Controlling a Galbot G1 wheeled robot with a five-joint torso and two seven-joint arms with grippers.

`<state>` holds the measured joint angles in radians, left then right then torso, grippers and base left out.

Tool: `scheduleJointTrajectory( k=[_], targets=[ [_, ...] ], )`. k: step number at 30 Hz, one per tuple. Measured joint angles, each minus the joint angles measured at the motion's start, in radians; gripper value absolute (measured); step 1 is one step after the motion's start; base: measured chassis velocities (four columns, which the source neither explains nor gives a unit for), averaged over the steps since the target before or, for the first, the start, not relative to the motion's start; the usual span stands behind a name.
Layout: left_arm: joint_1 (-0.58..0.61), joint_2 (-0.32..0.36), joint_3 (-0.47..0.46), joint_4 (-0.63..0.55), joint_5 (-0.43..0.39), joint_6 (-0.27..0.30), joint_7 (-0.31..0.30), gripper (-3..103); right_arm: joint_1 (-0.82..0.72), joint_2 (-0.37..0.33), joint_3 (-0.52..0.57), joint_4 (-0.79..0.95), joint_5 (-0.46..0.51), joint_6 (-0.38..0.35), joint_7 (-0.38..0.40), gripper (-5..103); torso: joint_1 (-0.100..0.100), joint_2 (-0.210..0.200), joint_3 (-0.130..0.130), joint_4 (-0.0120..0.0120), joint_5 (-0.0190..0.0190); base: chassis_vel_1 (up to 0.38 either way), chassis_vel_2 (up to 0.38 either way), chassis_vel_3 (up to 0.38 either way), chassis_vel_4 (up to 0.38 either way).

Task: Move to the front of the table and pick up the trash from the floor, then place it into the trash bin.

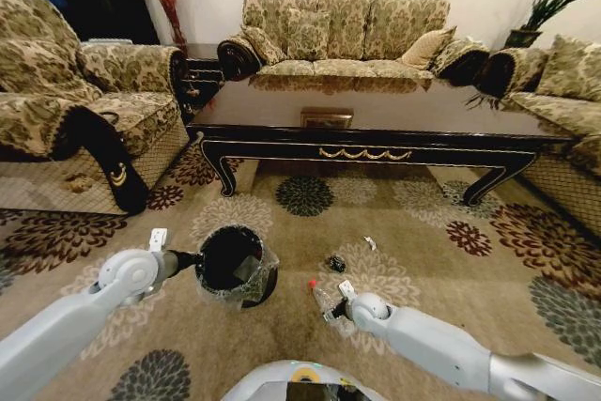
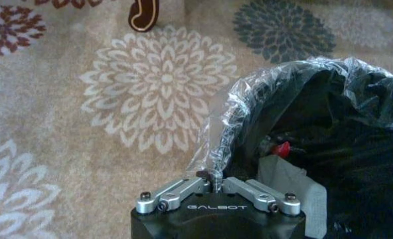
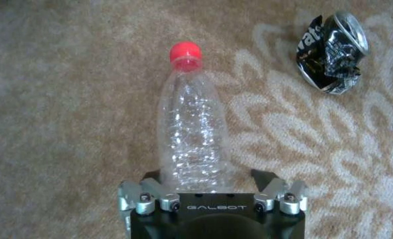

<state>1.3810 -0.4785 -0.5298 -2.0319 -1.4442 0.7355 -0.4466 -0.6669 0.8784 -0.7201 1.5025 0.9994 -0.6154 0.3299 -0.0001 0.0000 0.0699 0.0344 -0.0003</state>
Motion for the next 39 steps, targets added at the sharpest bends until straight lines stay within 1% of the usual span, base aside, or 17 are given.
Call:
scheduleJointTrajectory(
  k=[1,3,6,7,10,12,13,14,15,18,19,22,24,25,34,39],
  targets=[
    [0.0,0.001,0.002,0.0,0.001,0.0,0.0,0,-0.004,0.0,0.003,0.003,-0.003,0.001,-0.001,79,0.0,0.0,0.0,0.0,-0.0001,0.0,0.0,0.0,0.0],
    [-0.004,0.0,0.007,0.001,0.001,0.0,0.0,0,-0.008,-0.001,0.005,0.006,-0.005,0.001,-0.001,79,0.0,0.0,0.0,0.0,-0.0002,0.0,0.0,0.0,0.0],
    [-0.017,-0.008,0.023,0.001,0.003,0.0,-0.003,0,-0.016,-0.002,0.011,0.017,-0.009,0.001,-0.002,68,0.0,0.0,0.0,0.0,0.0,0.0,0.0,0.0,0.0],
    [-0.017,-0.008,0.023,0.001,0.003,0.0,-0.003,0,-0.016,-0.002,0.011,0.017,-0.009,0.001,-0.002,68,0.0,0.0,0.0,0.0,0.0,0.0,0.0,0.0,0.0],
    [-0.017,-0.011,0.032,-0.002,0.006,0.0,-0.004,0,-0.022,-0.004,0.016,0.026,-0.012,0.001,-0.002,57,0.0,0.0,0.0,0.0,0.0006,0.0,0.0,0.0,0.0],
    [-0.017,-0.011,0.032,-0.002,0.006,0.0,-0.004,0,-0.024,-0.005,0.018,0.028,-0.012,0.002,-0.002,57,0.0,0.0,0.0,0.0001,0.0006,0.0,0.0,0.0,0.0],
    [-0.018,-0.011,0.033,-0.002,0.007,0.0,-0.004,0,-0.025,-0.007,0.018,0.03,-0.012,0.004,-0.004,53,0.0,0.0,0.0,0.0002,0.0006,0.0,0.0,0.0,0.0],
    [-0.018,-0.011,0.034,-0.002,0.007,0.0,-0.004,0,-0.027,-0.011,0.019,0.033,-0.012,0.012,-0.005,50,0.0,0.0,0.0,0.0002,0.0004,0.0,0.0,0.0,0.0],
    [-0.018,-0.011,0.034,-0.002,0.007,0.0,-0.004,0,-0.027,-0.011,0.019,0.033,-0.012,0.012,-0.005,50,0.0,0.0,0.0,0.0002,0.0004,0.0,0.0,0.0,0.0],
    [-0.015,-0.012,0.035,-0.002,0.007,0.0,-0.003,0,-0.033,-0.014,0.024,0.036,-0.022,0.028,-0.016,40,0.0,0.0,0.0,0.0,0.0005,0.0,0.0,0.0,0.0],
    [-0.015,-0.012,0.035,-0.002,0.007,0.0,-0.003,0,-0.033,-0.014,0.024,0.036,-0.022,0.028,-0.016,40,0.0,0.0,0.0,0.0,0.0005,0.0,0.0,0.0,0.0],
    [-0.01,-0.011,0.035,-0.006,0.008,0.0,0.007,0,-0.034,-0.016,0.024,0.037,-0.028,0.054,-0.011,30,0.0,0.0,0.0,0.0002,0.0006,0.0,0.0,0.0,0.0],
    [-0.009,-0.01,0.035,-0.008,0.008,0.0,0.011,0,-0.035,-0.018,0.024,0.037,-0.028,0.06,-0.007,30,0.0,0.0,0.0,0.0003,0.0006,0.0,0.0,0.0,0.0],
    [-0.011,-0.01,0.038,-0.009,0.011,0.0,0.013,0,-0.035,-0.022,0.026,0.039,-0.028,0.065,-0.002,25,0.0,0.0,0.0,0.0003,0.0006,0.0,0.0,0.0,0.0],
    [-0.026,-0.015,0.056,-0.012,0.019,0.0,0.014,0,-0.039,-0.032,0.044,0.062,-0.018,0.088,0.044,24,0.0,0.0,0.0,0.0001,0.0004,0.0,0.0,0.0,0.0],
    [-0.029,-0.02,0.063,-0.013,0.028,0.0,0.013,0,-0.045,-0.068,0.079,0.13,0.006,0.086,0.057,24,0.0,0.0,0.0,0.0003,0.0005,0.0,0.0,0.0,0.0]
  ],
)
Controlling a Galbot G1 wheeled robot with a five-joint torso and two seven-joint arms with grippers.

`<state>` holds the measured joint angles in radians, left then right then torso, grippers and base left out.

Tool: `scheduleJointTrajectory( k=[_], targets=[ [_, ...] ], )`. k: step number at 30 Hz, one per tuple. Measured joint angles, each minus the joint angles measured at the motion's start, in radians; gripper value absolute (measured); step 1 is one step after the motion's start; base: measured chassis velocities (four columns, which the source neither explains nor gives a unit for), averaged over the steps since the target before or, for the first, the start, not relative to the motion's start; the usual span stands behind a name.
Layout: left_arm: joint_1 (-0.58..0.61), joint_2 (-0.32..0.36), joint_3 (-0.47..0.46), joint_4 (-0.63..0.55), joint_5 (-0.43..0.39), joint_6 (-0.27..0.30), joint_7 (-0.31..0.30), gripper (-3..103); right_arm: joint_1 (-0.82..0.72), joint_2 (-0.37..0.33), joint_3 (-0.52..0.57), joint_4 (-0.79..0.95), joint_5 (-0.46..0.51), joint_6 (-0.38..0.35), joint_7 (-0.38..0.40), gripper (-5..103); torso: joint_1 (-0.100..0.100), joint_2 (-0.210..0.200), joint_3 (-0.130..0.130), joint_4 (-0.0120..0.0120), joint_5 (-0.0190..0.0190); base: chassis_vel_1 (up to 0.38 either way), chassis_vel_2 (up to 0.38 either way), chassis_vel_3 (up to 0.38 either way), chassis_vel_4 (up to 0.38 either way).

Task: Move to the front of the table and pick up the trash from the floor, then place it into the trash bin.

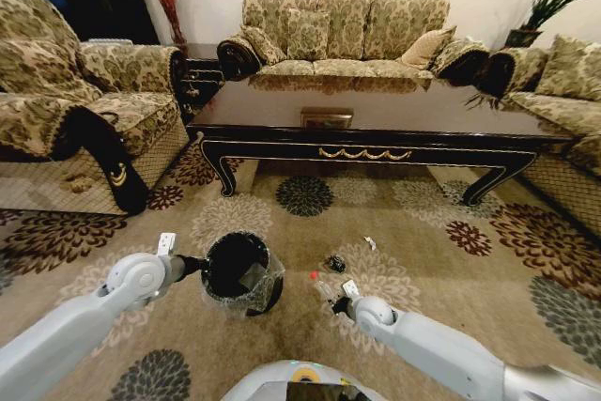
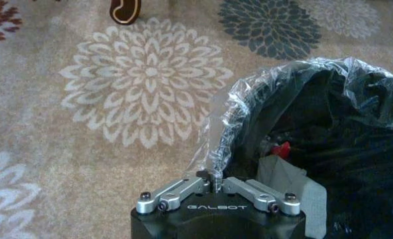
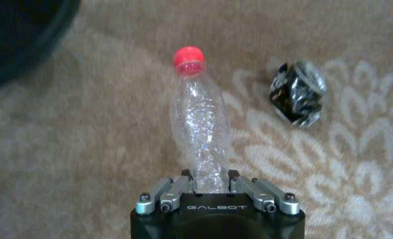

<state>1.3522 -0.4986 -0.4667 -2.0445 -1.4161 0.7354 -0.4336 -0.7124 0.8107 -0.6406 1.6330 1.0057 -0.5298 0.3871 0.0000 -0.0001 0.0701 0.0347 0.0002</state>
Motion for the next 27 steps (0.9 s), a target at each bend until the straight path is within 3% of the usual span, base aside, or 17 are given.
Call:
scheduleJointTrajectory(
  k=[3,7,11,19,27],
  targets=[
    [-0.011,-0.006,0.011,0.0,0.002,0.0,-0.003,0,-0.013,-0.025,0.029,0.04,0.009,-0.003,0.003,24,0.0,0.0,0.0,0.0,-0.0003,0.0,0.0,0.0,0.0],
    [-0.044,-0.023,0.052,-0.001,0.015,0.0,-0.014,0,-0.123,-0.07,0.18,0.126,0.018,-0.008,0.0,24,0.0,0.0,0.0,-0.0002,0.0,0.0,0.0,0.0,0.0],
    [-0.047,-0.026,0.067,-0.006,0.026,0.0,-0.016,0,-0.19,-0.099,0.258,0.161,0.012,-0.007,-0.01,24,0.0,0.0,0.0,-0.0002,0.0,0.0,0.0,0.0,0.0],
    [-0.101,-0.025,0.135,-0.022,0.047,0.0,-0.018,0,-0.402,-0.152,0.577,0.246,-0.031,0.035,-0.084,24,0.0,0.0,0.0,-0.0001,-0.0001,0.0,0.0,0.0,0.0],
    [-0.107,-0.028,0.172,-0.045,0.057,0.0,-0.04,0,-0.506,-0.178,0.71,0.324,-0.052,0.094,-0.117,24,0.0,0.0,0.0,-0.0006,-0.0001,0.0,0.0,0.0,0.0]
  ],
)
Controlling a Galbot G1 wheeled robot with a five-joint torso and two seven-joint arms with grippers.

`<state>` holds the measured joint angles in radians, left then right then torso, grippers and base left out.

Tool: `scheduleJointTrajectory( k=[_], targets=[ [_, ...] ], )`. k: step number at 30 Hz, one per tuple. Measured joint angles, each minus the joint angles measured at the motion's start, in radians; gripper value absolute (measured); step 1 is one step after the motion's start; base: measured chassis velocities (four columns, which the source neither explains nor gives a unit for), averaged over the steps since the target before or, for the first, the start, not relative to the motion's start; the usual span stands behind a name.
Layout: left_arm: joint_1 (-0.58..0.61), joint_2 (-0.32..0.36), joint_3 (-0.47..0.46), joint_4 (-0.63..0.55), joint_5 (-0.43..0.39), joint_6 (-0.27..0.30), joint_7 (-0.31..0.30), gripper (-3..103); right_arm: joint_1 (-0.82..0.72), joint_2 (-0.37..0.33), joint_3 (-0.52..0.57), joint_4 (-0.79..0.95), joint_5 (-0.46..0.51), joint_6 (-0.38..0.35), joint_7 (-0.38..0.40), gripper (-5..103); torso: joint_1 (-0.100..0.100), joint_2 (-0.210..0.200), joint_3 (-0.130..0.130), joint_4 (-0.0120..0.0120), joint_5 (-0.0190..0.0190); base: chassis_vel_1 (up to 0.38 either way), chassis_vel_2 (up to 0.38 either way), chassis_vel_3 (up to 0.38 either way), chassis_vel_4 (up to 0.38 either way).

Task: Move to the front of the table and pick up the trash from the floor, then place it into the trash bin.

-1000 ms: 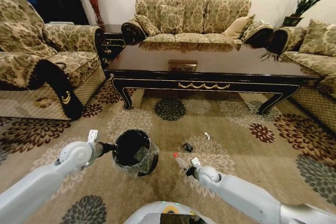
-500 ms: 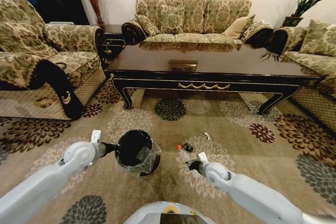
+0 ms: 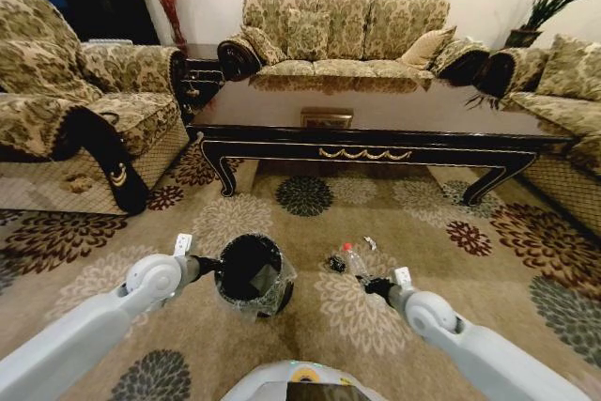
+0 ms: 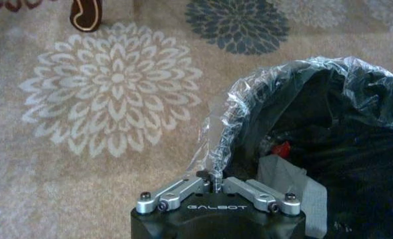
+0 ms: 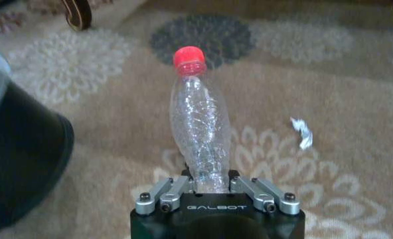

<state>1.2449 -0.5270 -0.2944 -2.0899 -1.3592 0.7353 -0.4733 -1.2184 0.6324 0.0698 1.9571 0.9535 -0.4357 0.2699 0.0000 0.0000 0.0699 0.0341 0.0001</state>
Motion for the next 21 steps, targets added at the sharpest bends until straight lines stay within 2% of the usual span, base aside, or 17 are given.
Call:
scheduleJointTrajectory(
  k=[4,10,12,14,19,20,21],
  targets=[
    [0.009,-0.008,0.012,-0.02,-0.004,0.0,-0.024,0,0.003,-0.003,0.032,0.083,0.008,0.031,-0.001,24,0.0,0.0,0.0,0.0008,-0.0001,0.0,0.0,0.0,0.0],
    [-0.002,0.004,0.016,-0.052,-0.039,0.0,-0.045,0,0.024,-0.023,0.04,0.177,0.026,0.071,-0.007,24,0.0,0.0,0.0,0.0005,0.0,0.0,0.0,0.0,0.0],
    [-0.018,0.01,0.033,-0.051,-0.053,0.0,-0.051,0,0.008,-0.03,0.058,0.232,0.033,0.11,-0.017,24,0.0,0.0,0.0,0.0006,0.0002,0.0,0.0,0.0,0.0],
    [-0.048,0.013,0.075,-0.04,-0.061,0.0,-0.052,0,-0.029,-0.035,0.094,0.293,0.033,0.151,-0.034,24,0.0,0.0,0.0,0.0006,-0.0004,0.0,0.0,0.0,0.0],
    [-0.091,0.009,0.137,-0.026,-0.061,0.0,-0.057,0,-0.066,-0.042,0.128,0.335,0.021,0.192,-0.058,24,0.0,0.0,0.0,0.0005,-0.0001,0.0,0.0,0.0,0.0],
    [-0.148,-0.002,0.206,-0.011,-0.064,0.0,-0.064,0,-0.092,-0.052,0.147,0.362,0.005,0.23,-0.079,24,0.0,0.0,0.0,0.0005,-0.0001,0.0,0.0,0.0,0.0],
    [-0.158,-0.004,0.216,-0.01,-0.065,0.0,-0.065,0,-0.096,-0.053,0.15,0.368,0.004,0.235,-0.081,24,0.0,0.0,0.0,0.0005,0.0,0.0,0.0,0.0,0.0]
  ],
)
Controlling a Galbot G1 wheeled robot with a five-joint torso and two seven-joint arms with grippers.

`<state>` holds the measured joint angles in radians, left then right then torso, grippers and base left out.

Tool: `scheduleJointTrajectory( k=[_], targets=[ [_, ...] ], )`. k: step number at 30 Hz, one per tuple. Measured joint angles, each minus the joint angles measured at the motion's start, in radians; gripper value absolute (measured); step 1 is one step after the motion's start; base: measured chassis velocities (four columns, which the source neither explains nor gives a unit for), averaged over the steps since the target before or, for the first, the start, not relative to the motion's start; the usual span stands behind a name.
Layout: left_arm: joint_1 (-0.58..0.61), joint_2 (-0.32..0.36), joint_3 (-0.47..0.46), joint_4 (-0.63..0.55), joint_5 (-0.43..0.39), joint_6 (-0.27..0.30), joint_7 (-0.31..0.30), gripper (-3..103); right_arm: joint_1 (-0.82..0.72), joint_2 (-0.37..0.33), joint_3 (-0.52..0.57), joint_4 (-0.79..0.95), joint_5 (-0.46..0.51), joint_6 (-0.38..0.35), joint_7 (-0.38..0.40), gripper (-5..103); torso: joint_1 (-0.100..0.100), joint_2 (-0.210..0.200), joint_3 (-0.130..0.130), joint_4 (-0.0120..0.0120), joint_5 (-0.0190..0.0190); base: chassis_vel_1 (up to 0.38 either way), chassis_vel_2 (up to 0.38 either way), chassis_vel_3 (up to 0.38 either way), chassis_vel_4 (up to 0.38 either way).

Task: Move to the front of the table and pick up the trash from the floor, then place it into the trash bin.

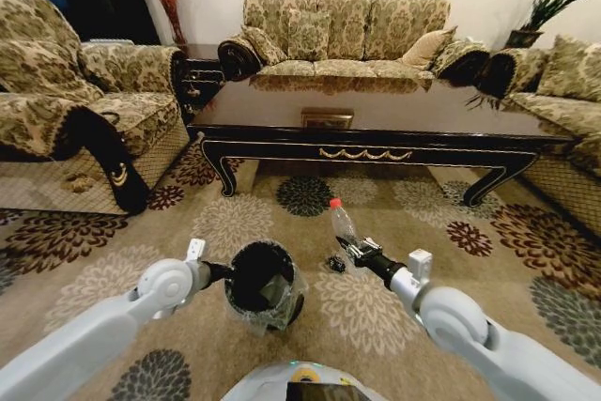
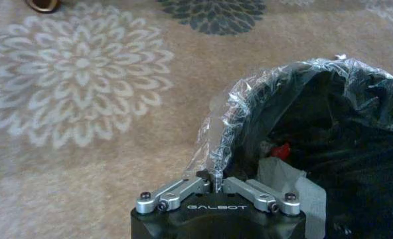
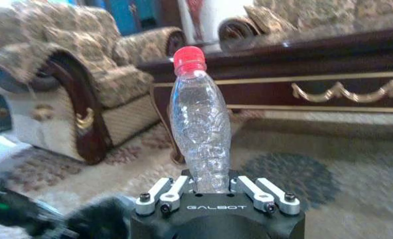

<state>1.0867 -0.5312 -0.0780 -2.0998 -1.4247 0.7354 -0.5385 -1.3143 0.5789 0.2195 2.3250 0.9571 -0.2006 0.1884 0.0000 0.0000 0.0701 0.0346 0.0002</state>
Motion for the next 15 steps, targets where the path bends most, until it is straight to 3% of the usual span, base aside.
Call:
scheduleJointTrajectory(
  k=[1,3,6,15],
  targets=[
    [-0.071,-0.02,0.068,0.008,-0.029,0.0,-0.019,0,-0.007,-0.006,0.005,0.026,0.0,0.018,-0.006,24,0.0,0.0,0.0,0.0,-0.0001,0.0,0.0,0.0,0.0],
    [-0.109,-0.03,0.098,0.012,-0.049,0.0,-0.033,0,-0.007,-0.009,0.007,0.037,0.003,0.024,-0.009,24,0.0,0.0,0.0,0.0,-0.0005,0.0,0.0,0.0,0.0],
    [-0.298,-0.07,0.25,0.038,-0.138,0.0,-0.102,0,0.001,-0.021,0.006,0.08,0.028,0.028,-0.021,24,0.0,0.0,0.0,-0.0002,0.0,0.0,0.0,0.0,0.0],
    [-0.523,-0.15,0.485,0.083,-0.226,0.0,-0.193,0,0.002,-0.019,-0.037,0.125,0.037,0.03,-0.041,24,0.0,0.0,0.0,0.0001,0.0,0.0,0.0,0.0,0.0]
  ],
)
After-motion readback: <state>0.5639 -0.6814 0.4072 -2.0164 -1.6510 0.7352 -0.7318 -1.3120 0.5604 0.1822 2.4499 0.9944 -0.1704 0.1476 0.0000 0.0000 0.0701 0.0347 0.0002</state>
